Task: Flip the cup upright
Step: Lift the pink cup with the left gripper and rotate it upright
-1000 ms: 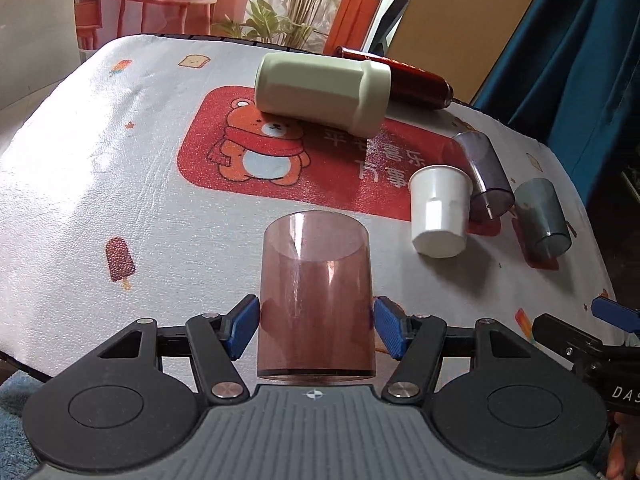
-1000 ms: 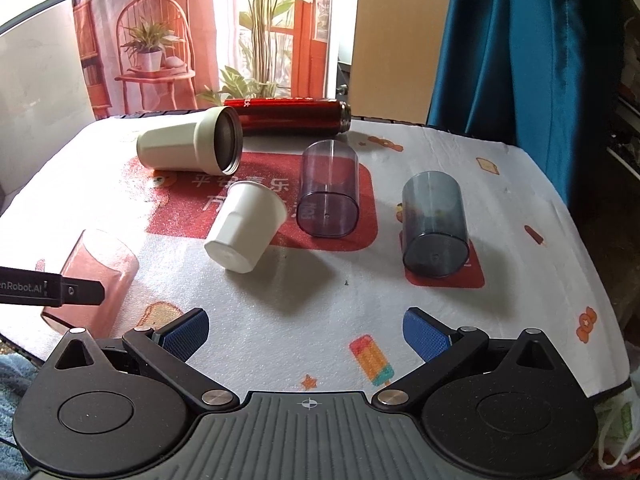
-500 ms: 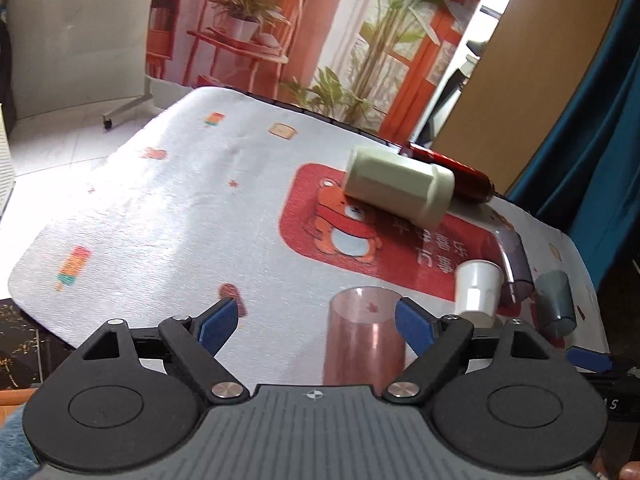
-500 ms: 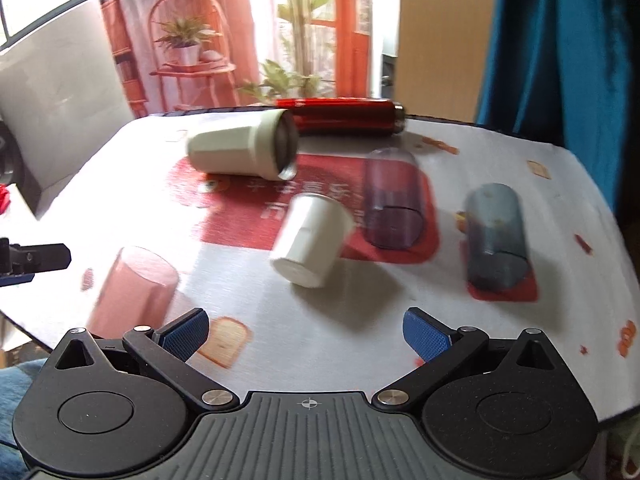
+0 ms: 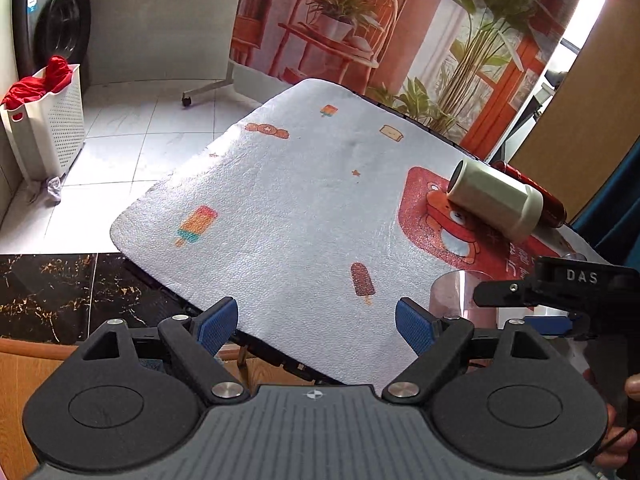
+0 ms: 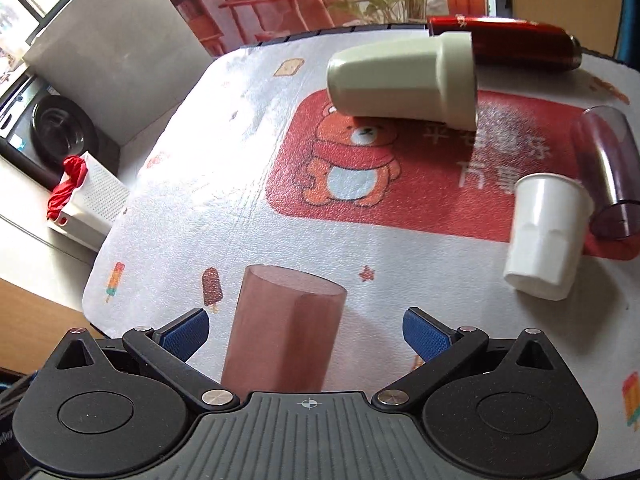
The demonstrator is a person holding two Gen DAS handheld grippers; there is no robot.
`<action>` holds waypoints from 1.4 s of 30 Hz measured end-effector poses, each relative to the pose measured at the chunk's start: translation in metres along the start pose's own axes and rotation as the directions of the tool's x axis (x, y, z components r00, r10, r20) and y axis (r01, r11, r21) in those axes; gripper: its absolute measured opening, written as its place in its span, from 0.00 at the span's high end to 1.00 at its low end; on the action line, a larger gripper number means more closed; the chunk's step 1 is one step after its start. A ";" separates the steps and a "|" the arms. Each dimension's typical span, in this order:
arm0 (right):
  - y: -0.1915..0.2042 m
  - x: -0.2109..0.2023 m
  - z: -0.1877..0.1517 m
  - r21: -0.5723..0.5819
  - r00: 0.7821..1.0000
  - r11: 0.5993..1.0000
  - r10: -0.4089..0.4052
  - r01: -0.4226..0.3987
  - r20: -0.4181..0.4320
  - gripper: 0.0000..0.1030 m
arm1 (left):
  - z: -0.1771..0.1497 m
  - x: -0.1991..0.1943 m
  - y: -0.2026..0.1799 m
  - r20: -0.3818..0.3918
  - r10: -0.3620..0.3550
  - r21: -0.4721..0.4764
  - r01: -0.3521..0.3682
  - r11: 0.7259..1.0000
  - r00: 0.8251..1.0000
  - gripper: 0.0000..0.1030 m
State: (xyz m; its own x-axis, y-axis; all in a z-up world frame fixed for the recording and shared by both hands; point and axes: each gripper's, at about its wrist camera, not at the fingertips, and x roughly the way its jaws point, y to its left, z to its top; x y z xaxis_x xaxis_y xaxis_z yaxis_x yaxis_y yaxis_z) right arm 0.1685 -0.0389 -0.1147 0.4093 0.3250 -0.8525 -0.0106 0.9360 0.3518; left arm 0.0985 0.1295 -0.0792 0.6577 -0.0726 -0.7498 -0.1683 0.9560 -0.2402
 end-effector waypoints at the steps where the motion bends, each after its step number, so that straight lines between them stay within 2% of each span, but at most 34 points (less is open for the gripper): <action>1: 0.002 0.007 0.002 0.013 1.000 1.000 0.009 -0.008 -0.025 0.03 | -0.001 0.000 0.001 0.000 0.003 -0.004 -0.003 1.000 1.000 0.15; 5: 0.006 0.032 0.003 0.059 0.992 0.997 0.046 -0.040 -0.119 0.14 | -0.003 0.001 0.002 0.003 0.011 -0.002 -0.011 1.000 1.000 0.15; 8: 0.006 0.044 0.004 0.086 0.986 0.994 0.084 -0.072 -0.146 0.17 | -0.006 0.002 -0.001 -0.003 0.023 0.015 -0.023 1.000 1.000 0.15; 10: 0.009 0.048 0.005 0.086 0.983 0.992 0.103 -0.090 -0.152 0.23 | -0.006 0.004 0.000 -0.010 0.031 0.019 -0.031 0.999 0.999 0.15; 12: 0.015 0.050 0.007 0.076 0.980 0.991 0.118 -0.107 -0.158 0.35 | -0.006 0.005 0.003 -0.013 0.037 0.010 -0.037 0.999 0.999 0.15; 16: 0.027 0.048 0.011 0.004 0.983 0.996 0.092 -0.093 -0.158 0.35 | -0.007 0.007 0.008 -0.018 0.048 -0.011 -0.048 0.999 0.999 0.15; 20: 0.040 0.041 0.019 -0.112 0.991 0.990 0.067 -0.080 -0.116 0.35 | -0.009 0.011 0.005 -0.030 0.055 -0.009 -0.055 0.998 0.998 0.15; 24: 0.056 0.035 0.036 -0.217 0.998 0.974 0.064 -0.068 -0.024 0.36 | -0.009 0.018 0.000 -0.046 0.061 0.004 -0.061 0.998 0.997 0.15; 28: 0.083 0.035 0.050 -0.380 0.992 0.925 0.040 0.010 0.121 0.36 | -0.008 0.021 -0.001 -0.049 0.068 0.008 -0.067 0.998 0.997 0.15; 30: 0.094 0.039 0.053 -0.441 0.986 0.896 0.025 0.050 0.164 0.37 | -0.008 0.023 0.001 -0.054 0.070 -0.001 -0.070 0.998 0.996 0.15; 37: 0.103 0.054 0.055 -0.483 0.986 0.873 0.017 0.067 0.167 0.37 | -0.008 0.022 0.002 -0.057 0.075 -0.012 -0.075 0.997 0.996 0.15; 42: 0.109 0.057 0.042 -0.521 0.986 0.850 0.011 0.077 0.164 0.37 | -0.008 0.022 0.003 -0.059 0.076 -0.019 -0.077 0.997 0.995 0.15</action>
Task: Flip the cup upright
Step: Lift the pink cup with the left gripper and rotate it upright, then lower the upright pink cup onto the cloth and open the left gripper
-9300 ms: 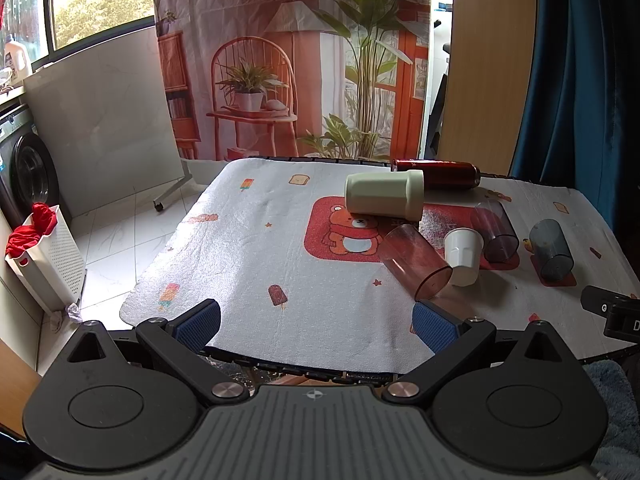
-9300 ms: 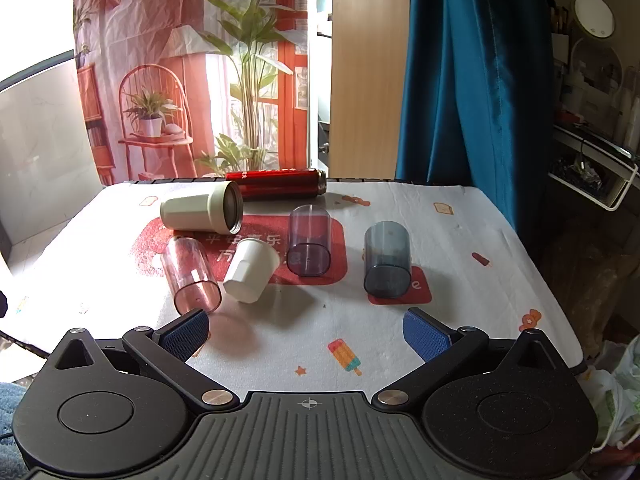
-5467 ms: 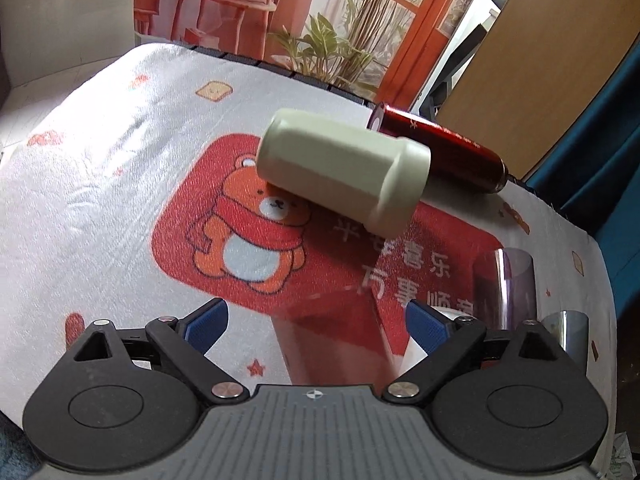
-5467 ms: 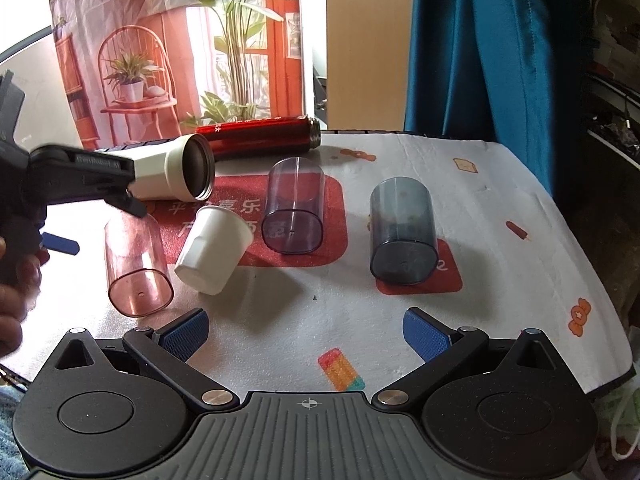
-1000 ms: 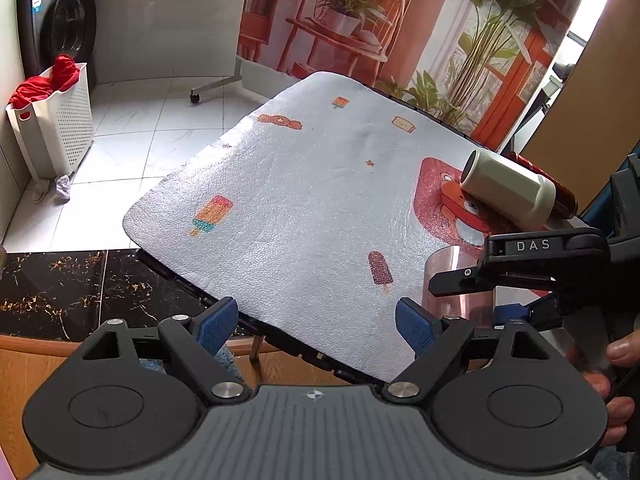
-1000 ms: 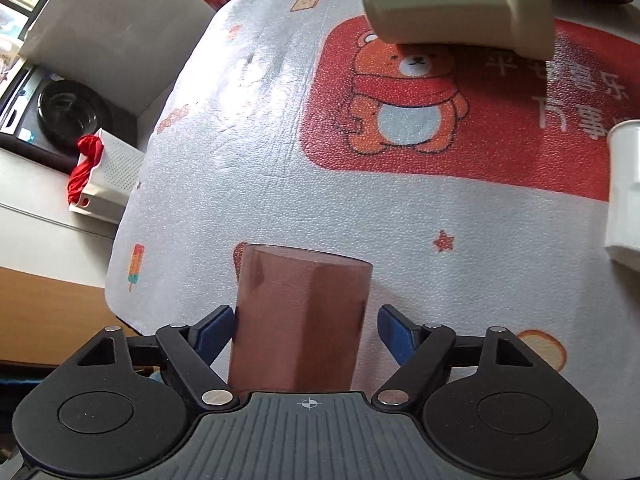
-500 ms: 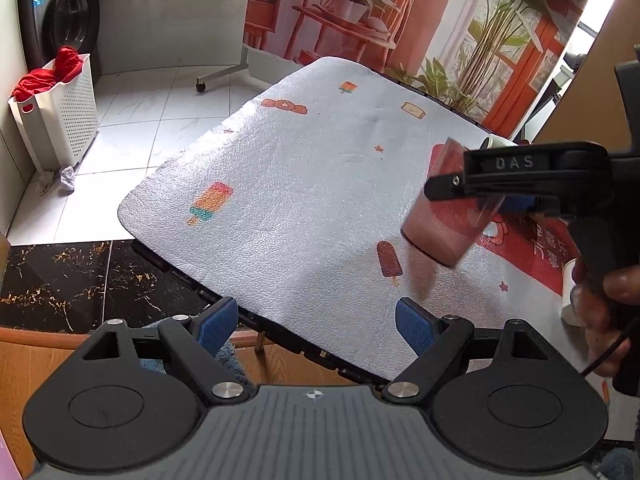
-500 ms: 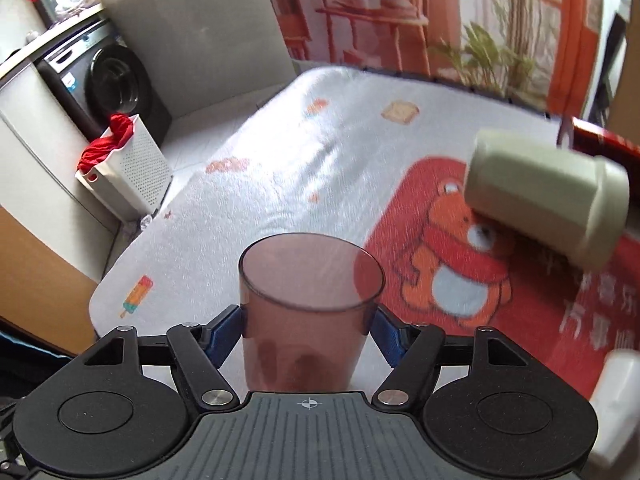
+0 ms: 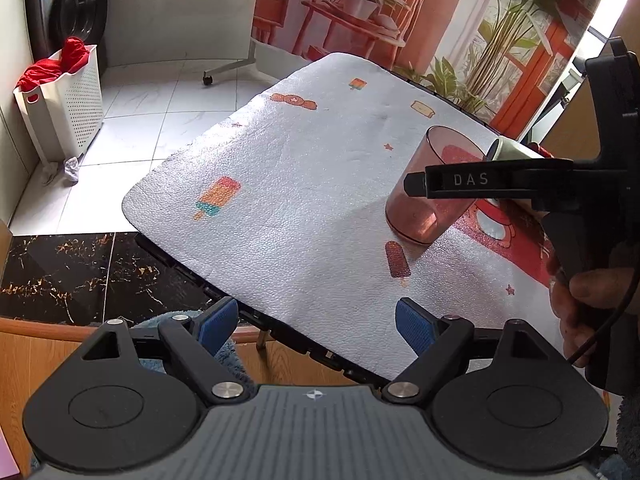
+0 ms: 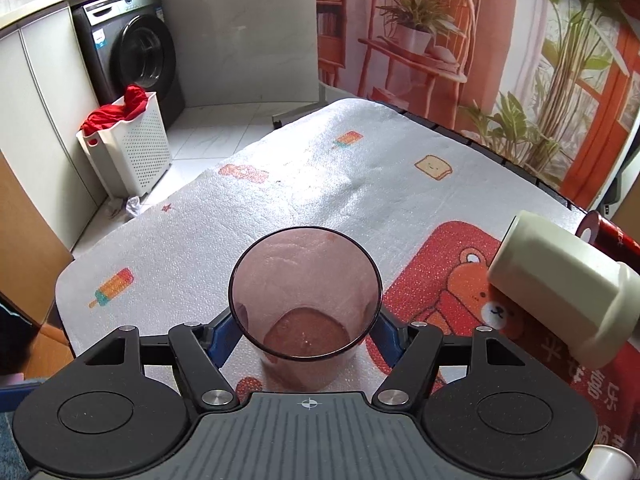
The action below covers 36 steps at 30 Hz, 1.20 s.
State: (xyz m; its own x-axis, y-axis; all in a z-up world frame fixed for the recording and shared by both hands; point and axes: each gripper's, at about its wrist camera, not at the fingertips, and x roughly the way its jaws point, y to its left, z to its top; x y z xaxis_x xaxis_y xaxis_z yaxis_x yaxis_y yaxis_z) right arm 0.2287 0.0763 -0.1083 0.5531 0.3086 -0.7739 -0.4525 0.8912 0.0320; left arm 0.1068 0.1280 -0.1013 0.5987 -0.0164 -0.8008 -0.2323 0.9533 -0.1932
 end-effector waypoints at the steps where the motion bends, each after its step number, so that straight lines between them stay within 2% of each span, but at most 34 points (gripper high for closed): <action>1: 0.000 -0.001 -0.001 -0.004 1.000 1.000 -0.001 0.001 -0.006 0.37 | 0.000 0.000 0.000 0.000 0.000 0.000 0.000 1.000 1.000 0.15; 5: -0.002 -0.007 -0.006 -0.001 1.000 1.000 -0.010 0.010 -0.012 0.37 | 0.003 0.000 -0.001 0.005 0.001 0.004 -0.001 1.000 1.000 0.15; 7: -0.003 -0.013 -0.009 0.007 1.000 1.000 -0.017 0.017 -0.012 0.32 | 0.006 -0.001 -0.004 0.007 -0.003 0.016 0.003 1.000 1.000 0.15; 11: -0.012 -0.039 -0.016 0.056 0.998 0.997 -0.054 0.053 0.028 0.13 | 0.013 -0.007 -0.011 0.032 -0.025 0.060 0.023 0.998 0.999 0.13; 13: -0.021 -0.055 -0.022 0.099 0.996 0.992 -0.079 0.074 0.041 0.10 | 0.018 -0.012 -0.015 0.046 -0.056 0.096 0.051 0.994 0.997 0.10; 15: -0.031 -0.072 -0.029 0.147 0.990 0.980 -0.138 0.131 0.043 0.05 | 0.023 -0.018 -0.019 0.056 -0.084 0.137 0.075 0.988 0.995 0.07; 18: -0.045 -0.097 -0.041 0.213 0.983 0.963 -0.179 0.164 0.052 0.00 | 0.030 -0.033 -0.028 0.090 -0.107 0.203 0.086 0.975 0.990 0.03; 20: -0.055 -0.116 -0.052 0.253 0.975 0.948 -0.215 0.194 0.057 0.00 | 0.032 -0.045 -0.036 0.110 -0.115 0.248 0.085 0.965 0.987 0.00; 25: -0.071 -0.156 -0.081 0.348 0.960 0.907 -0.273 0.236 0.061 0.00 | 0.028 -0.065 -0.052 0.126 -0.134 0.329 0.086 0.941 0.983 0.00; 36: -0.067 -0.232 -0.138 0.453 0.926 0.844 -0.366 0.288 0.094 0.00 | 0.002 -0.092 -0.070 0.116 -0.124 0.401 0.068 0.914 0.985 0.00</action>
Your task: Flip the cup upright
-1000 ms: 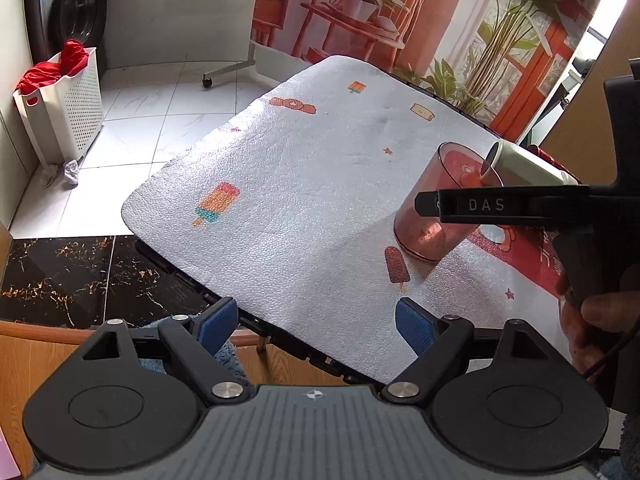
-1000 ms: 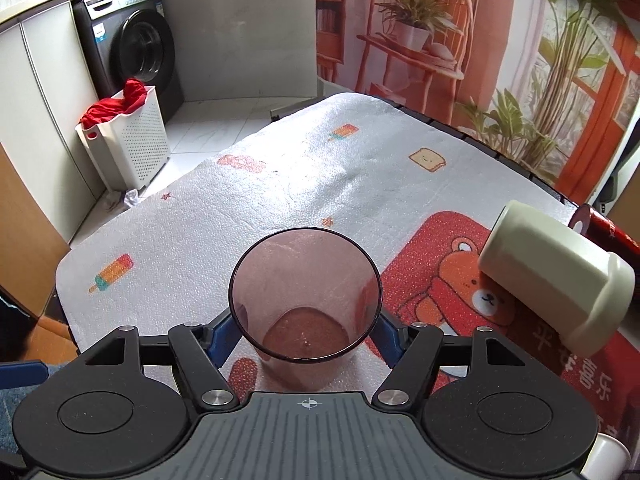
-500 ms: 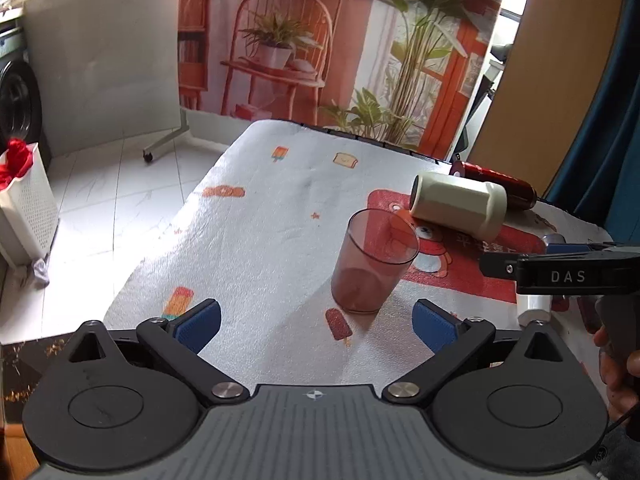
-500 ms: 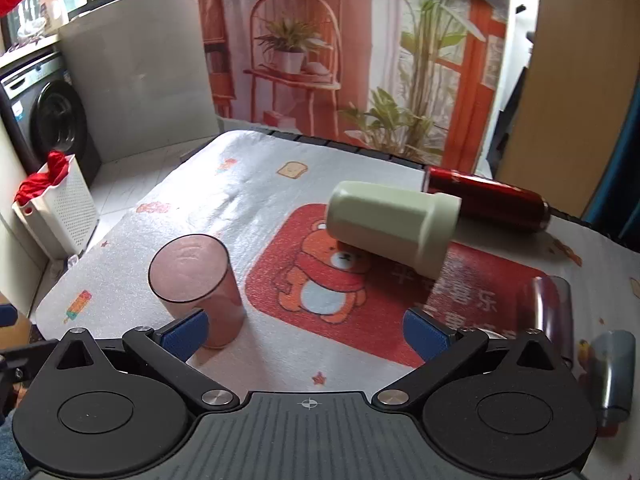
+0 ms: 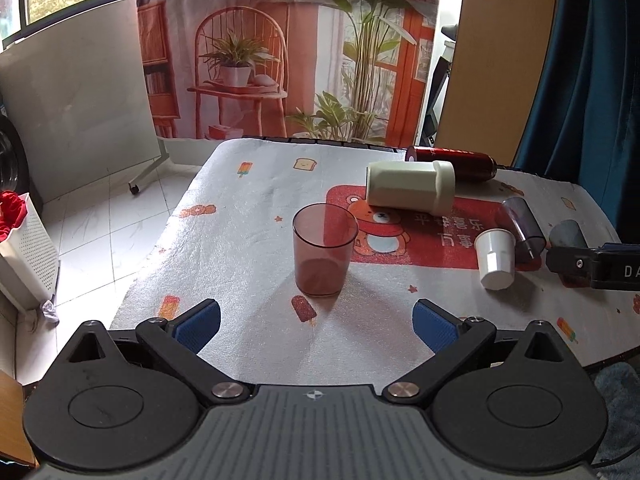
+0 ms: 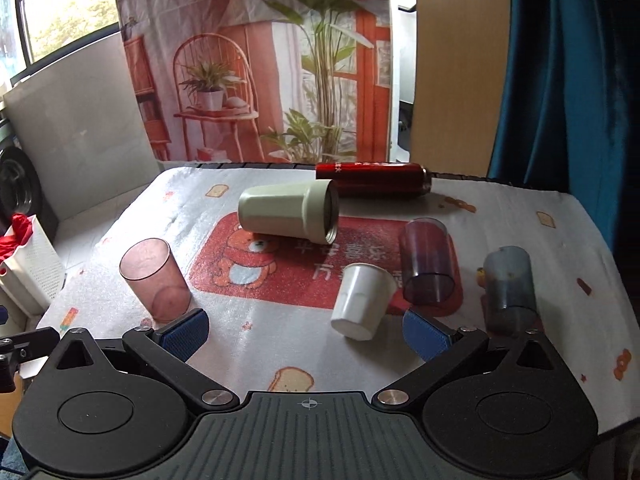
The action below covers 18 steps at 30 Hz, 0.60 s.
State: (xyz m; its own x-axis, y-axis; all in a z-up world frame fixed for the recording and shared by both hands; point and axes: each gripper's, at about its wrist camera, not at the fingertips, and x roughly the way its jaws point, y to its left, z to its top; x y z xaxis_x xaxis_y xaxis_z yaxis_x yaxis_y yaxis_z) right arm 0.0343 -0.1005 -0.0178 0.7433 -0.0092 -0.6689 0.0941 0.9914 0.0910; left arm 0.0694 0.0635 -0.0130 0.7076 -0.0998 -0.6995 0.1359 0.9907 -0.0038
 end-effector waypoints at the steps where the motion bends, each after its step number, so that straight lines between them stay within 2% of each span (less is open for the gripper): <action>1: -0.002 -0.006 -0.003 0.006 1.000 1.000 -0.004 0.004 0.003 0.00 | -0.001 -0.003 -0.002 -0.001 -0.001 0.003 0.001 1.000 1.000 0.00; 9: -0.018 -0.042 -0.032 0.057 0.999 0.998 -0.036 0.035 0.011 0.00 | -0.008 -0.021 -0.018 -0.008 -0.006 0.039 0.006 0.999 1.000 0.00; 18: -0.039 -0.047 -0.053 0.102 0.996 0.991 -0.091 0.091 -0.008 0.00 | -0.017 -0.027 -0.026 -0.020 0.009 0.063 -0.007 0.998 1.000 0.00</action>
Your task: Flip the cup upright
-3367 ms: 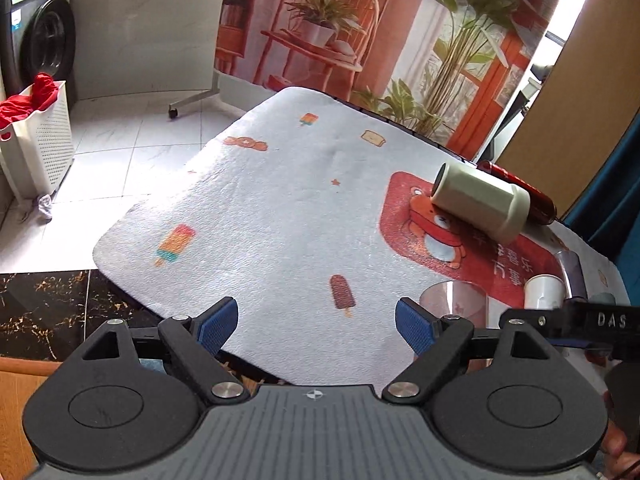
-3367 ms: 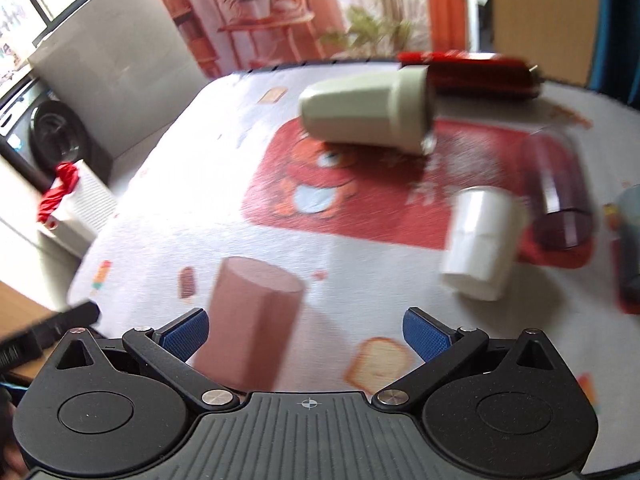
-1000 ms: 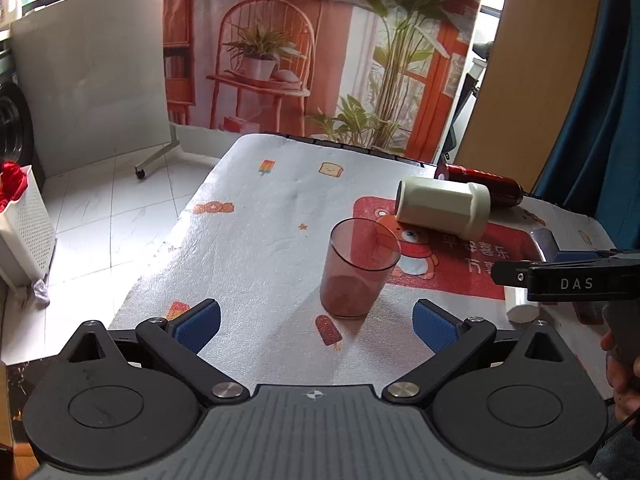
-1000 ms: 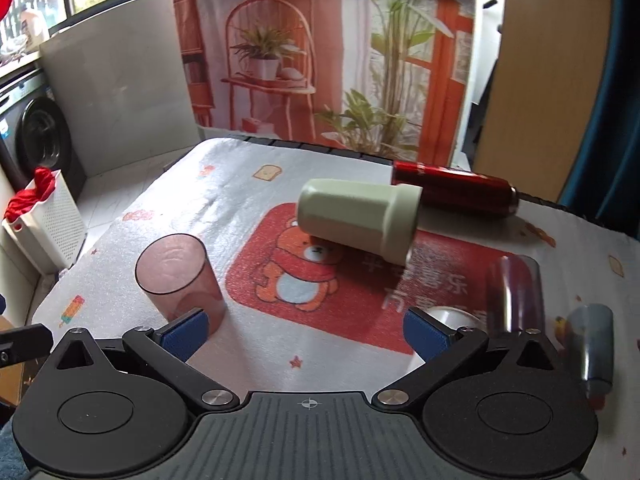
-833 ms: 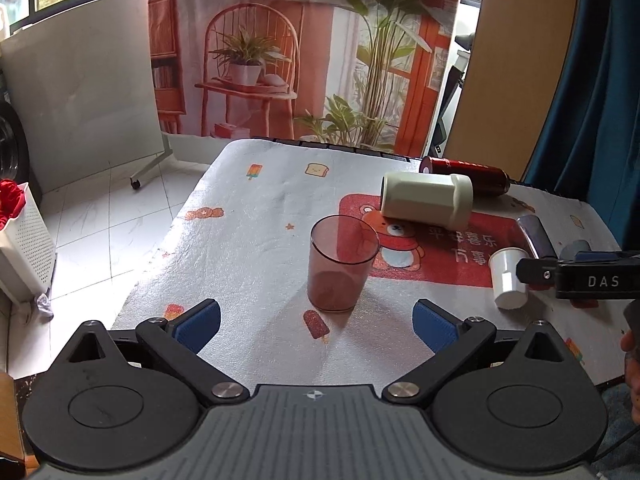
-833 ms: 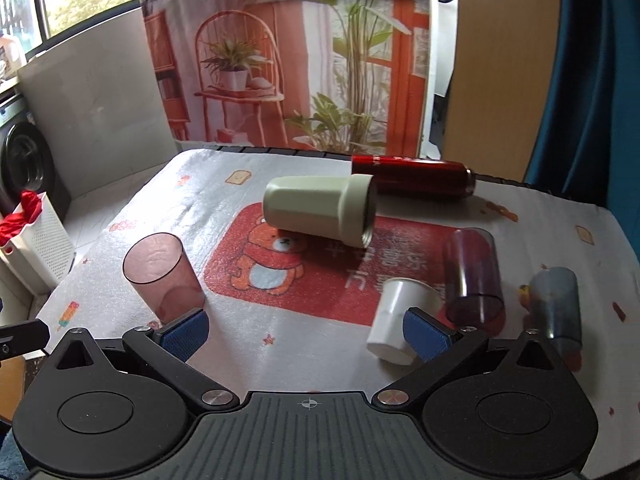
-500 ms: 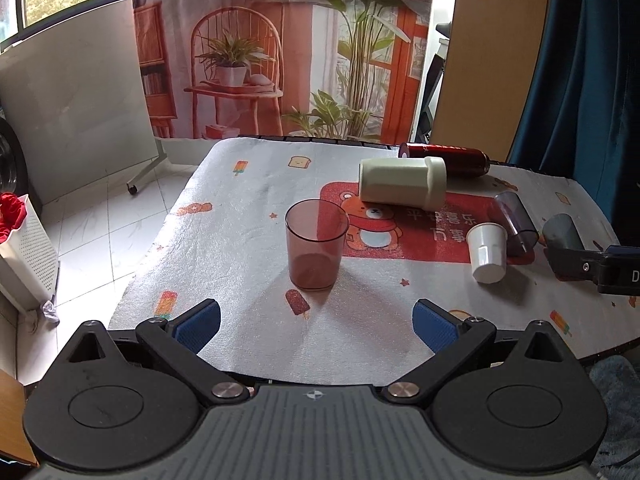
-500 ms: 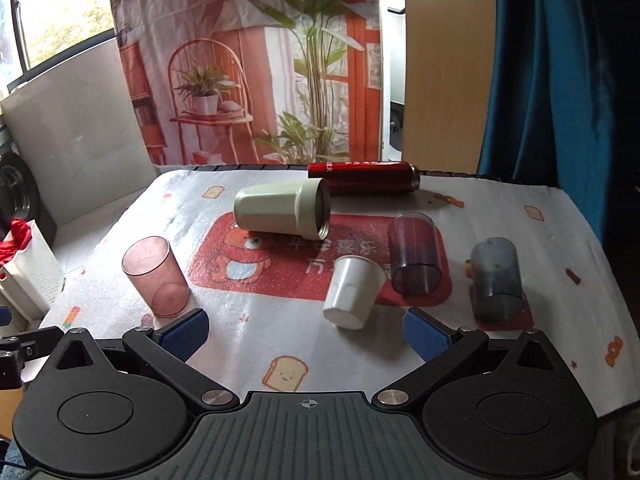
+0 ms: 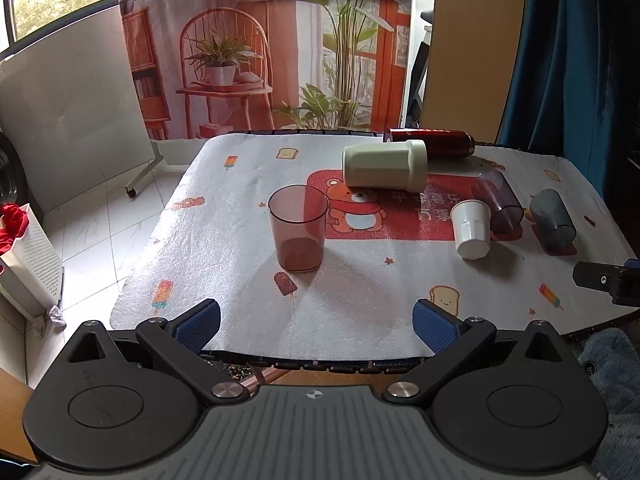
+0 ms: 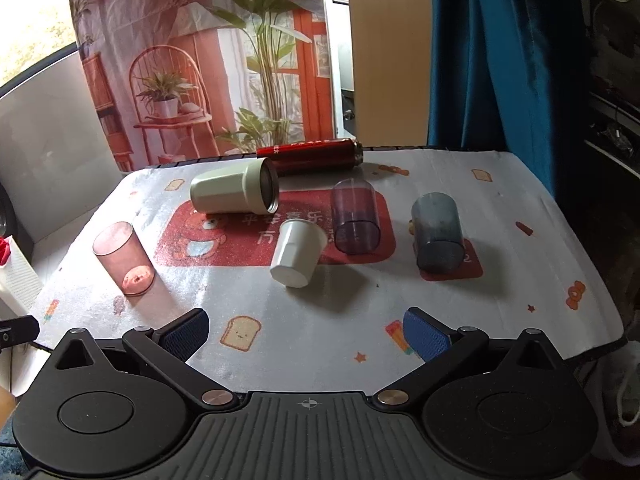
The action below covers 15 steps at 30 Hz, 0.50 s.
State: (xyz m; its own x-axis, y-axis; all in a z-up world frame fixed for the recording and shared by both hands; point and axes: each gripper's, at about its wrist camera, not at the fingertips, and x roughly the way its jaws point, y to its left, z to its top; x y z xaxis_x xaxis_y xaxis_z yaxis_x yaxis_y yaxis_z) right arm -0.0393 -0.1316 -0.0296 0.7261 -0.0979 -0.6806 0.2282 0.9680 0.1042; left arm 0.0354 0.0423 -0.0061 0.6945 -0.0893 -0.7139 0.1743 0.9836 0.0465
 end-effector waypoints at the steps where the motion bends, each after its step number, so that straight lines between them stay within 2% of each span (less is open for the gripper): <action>1: 0.000 0.001 -0.002 -0.003 1.000 1.000 -0.003 0.003 -0.004 0.00 | -0.001 0.000 0.000 -0.001 0.002 -0.001 -0.002 1.000 1.000 0.00; 15: 0.000 0.013 -0.008 -0.017 0.999 1.000 -0.023 0.022 -0.035 0.00 | -0.001 0.004 0.003 -0.011 0.015 -0.033 -0.015 0.999 1.000 0.00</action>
State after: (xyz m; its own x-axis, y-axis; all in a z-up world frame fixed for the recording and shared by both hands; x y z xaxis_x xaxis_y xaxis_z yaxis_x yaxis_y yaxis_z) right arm -0.0350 -0.1313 -0.0443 0.6977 -0.1116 -0.7077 0.2327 0.9695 0.0765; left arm 0.0380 0.0447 -0.0101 0.6893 -0.0730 -0.7207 0.1409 0.9894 0.0345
